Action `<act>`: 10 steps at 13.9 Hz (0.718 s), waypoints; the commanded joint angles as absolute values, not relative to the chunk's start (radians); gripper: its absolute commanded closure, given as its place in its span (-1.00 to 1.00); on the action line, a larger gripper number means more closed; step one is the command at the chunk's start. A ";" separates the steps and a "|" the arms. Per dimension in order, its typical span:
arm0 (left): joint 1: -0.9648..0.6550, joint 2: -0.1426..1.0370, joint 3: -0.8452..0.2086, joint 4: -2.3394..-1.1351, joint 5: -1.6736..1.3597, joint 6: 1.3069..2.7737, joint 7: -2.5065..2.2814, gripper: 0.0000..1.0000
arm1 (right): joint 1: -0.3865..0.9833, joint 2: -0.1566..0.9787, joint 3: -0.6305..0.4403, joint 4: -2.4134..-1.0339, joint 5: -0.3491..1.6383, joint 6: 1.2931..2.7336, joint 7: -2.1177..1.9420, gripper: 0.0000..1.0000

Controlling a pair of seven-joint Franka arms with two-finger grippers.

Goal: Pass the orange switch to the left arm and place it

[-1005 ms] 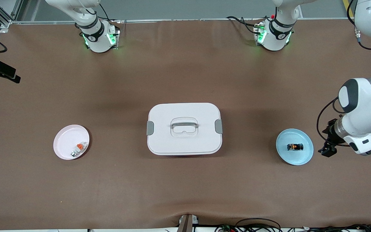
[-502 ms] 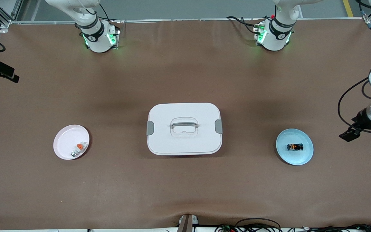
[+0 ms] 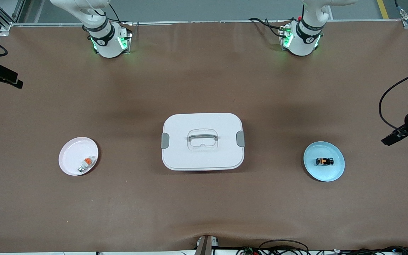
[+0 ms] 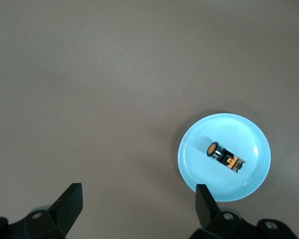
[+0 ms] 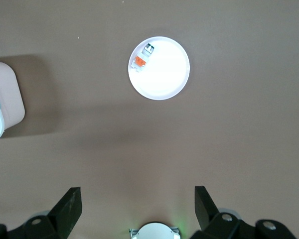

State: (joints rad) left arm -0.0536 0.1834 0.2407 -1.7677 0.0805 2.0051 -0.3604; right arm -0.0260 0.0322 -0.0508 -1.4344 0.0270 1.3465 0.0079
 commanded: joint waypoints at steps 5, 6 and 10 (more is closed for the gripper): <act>-0.037 0.077 0.151 -1.631 0.032 1.775 -0.324 -1.00 | -0.026 0.021 -0.052 -1.437 0.072 1.328 0.021 -1.00; -0.026 0.075 0.112 -1.609 0.040 1.761 -0.325 -1.00 | -0.028 0.021 -0.052 -1.437 0.072 1.328 0.021 -1.00; -0.023 0.080 -0.018 -1.586 0.052 1.776 -0.337 -1.00 | -0.029 0.021 -0.054 -1.437 0.071 1.328 0.020 -1.00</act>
